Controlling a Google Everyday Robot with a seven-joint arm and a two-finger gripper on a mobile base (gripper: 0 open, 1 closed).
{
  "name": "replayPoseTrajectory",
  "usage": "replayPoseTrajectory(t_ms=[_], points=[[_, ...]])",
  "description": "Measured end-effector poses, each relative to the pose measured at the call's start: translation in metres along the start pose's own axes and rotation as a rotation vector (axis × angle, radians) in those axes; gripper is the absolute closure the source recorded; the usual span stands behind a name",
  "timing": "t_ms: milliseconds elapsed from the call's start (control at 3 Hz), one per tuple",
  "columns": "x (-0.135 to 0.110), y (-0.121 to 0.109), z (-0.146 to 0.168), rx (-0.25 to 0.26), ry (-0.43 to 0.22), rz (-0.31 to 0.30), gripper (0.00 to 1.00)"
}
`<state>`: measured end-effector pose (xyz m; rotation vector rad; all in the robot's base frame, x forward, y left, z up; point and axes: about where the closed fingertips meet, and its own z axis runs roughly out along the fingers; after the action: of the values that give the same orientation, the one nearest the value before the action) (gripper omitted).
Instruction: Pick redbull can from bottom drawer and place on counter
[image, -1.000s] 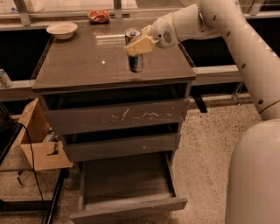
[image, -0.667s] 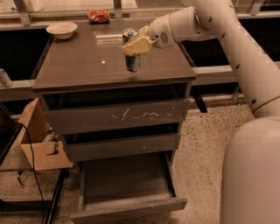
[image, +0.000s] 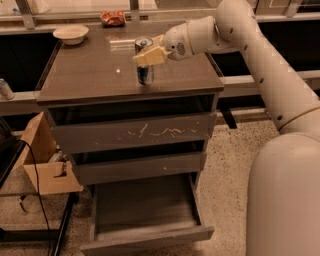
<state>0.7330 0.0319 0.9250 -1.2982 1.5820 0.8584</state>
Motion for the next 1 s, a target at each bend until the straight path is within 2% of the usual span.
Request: replayPoseTrajectory(t_ms=[333, 1000], points=[[0.0, 0.0, 0.0, 0.0, 0.0, 0.0, 1.0], [0.013, -0.003, 0.011, -0.012, 0.054, 0.043, 1.0]])
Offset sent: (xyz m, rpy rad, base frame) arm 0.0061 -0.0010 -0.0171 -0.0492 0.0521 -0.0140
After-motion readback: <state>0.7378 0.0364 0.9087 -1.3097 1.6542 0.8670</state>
